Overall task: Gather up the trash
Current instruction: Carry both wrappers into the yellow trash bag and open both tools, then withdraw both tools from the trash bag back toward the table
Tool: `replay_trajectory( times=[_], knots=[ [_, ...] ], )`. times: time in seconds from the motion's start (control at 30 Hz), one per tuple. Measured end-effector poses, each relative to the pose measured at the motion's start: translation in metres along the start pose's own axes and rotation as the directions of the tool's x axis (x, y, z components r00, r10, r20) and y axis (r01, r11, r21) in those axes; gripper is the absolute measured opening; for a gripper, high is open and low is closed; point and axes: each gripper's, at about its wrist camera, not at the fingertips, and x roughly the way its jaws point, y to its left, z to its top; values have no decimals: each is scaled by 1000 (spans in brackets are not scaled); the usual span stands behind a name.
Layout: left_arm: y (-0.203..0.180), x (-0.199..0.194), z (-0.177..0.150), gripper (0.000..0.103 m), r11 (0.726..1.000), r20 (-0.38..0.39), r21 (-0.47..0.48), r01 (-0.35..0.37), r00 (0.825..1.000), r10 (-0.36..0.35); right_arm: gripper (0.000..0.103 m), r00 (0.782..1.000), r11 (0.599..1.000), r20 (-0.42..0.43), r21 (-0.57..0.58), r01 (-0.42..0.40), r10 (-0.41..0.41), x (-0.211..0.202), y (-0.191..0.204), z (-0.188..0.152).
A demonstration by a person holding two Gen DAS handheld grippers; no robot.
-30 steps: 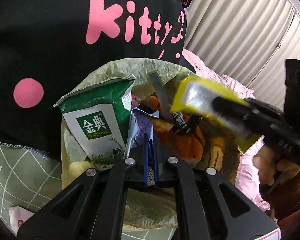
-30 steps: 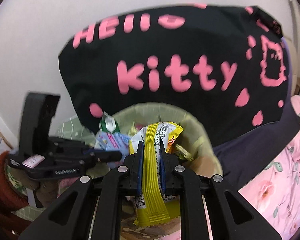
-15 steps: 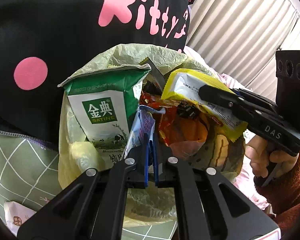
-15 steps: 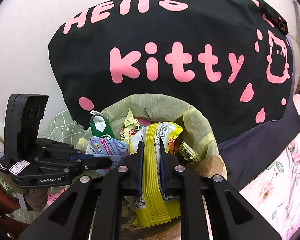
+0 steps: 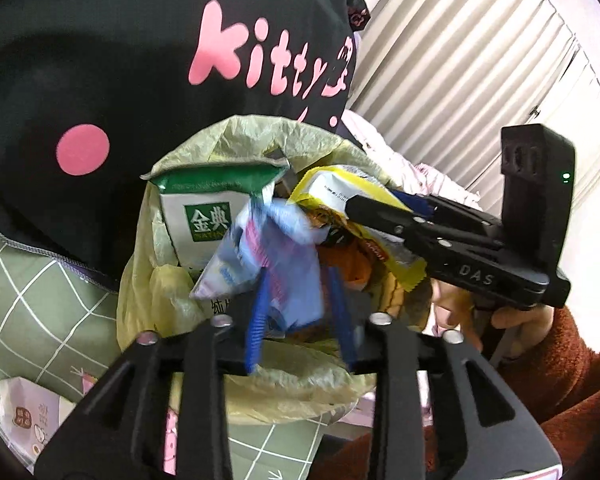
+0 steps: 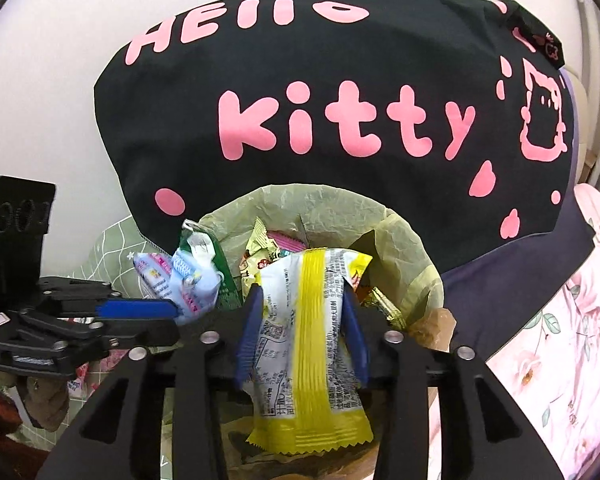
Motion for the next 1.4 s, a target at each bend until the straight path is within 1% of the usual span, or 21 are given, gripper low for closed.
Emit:
replay_trajectory(
  times=[0.03,0.1,0.17,0.23,0.3,0.4,0.47,0.53,0.6,0.67,0.7,0.77,0.8,0.87,0.97,1.1,1.17,1.2,1.3,1.4],
  knots=[
    [-1,-4,-1,36,1000,6,0,3,1000,-3,42,1000,1000,4,-1,2,-2,-1,0,0],
    [-4,-10,-4,45,1000,19,2,10,1000,-11,44,1000,1000,22,-10,12,-12,-5,2,1],
    [-7,-12,-2,47,1000,34,11,8,999,-8,45,999,1000,35,-13,11,-10,-8,3,3],
    [-7,-20,-4,47,1000,54,8,0,999,0,50,998,1000,58,2,-27,27,-14,4,6],
    [-5,-27,-4,47,1000,75,-6,-6,997,6,51,994,996,70,23,-83,81,-18,5,10],
    [1,-44,-10,48,999,114,-42,-24,993,28,54,991,991,35,39,-127,126,-13,7,14],
    [6,-49,-11,48,998,128,-61,-31,991,38,54,988,987,-34,54,-149,151,-1,6,10],
    [12,-56,-14,48,996,141,-82,-37,989,48,54,987,990,-86,64,-130,135,8,5,3],
    [17,-61,-17,48,994,149,-101,-39,987,54,54,990,995,-107,38,-92,96,8,8,-6],
    [21,-63,-20,49,992,150,-119,-38,987,56,54,985,996,-144,23,-90,93,4,10,-14],
    [24,-64,-21,49,991,150,-129,-36,987,55,54,984,997,-161,16,-77,79,2,9,-18],
    [28,-61,-22,49,989,150,-141,-32,987,53,54,979,1000,-201,-14,-17,14,0,8,-24],
    [30,-59,-23,49,989,149,-147,-30,987,52,54,976,998,-216,-61,30,-43,-5,9,-27],
    [33,-57,-24,49,988,150,-155,-24,988,48,54,967,990,-236,-125,71,-100,-14,10,-31],
    [36,-55,-25,49,986,153,-163,-12,987,38,54,959,979,-257,-191,73,-122,-25,15,-37],
    [40,-56,-28,49,985,160,-171,-5,987,33,54,951,969,-288,-243,36,-108,-40,23,-39],
    [43,-57,-29,50,984,162,-175,-5,986,34,54,955,967,-280,-255,25,-98,-47,25,-36],
    [43,-58,-30,52,984,163,-177,-7,986,36,54,957,966,-271,-258,26,-98,-49,28,-34],
    [48,-63,-34,53,982,173,-189,-15,984,49,54,977,968,-199,-248,27,-78,-61,31,-19],
    [57,-73,-39,53,977,187,-209,-33,980,74,54,991,977,-125,-212,19,-47,-62,30,-5]
  ],
)
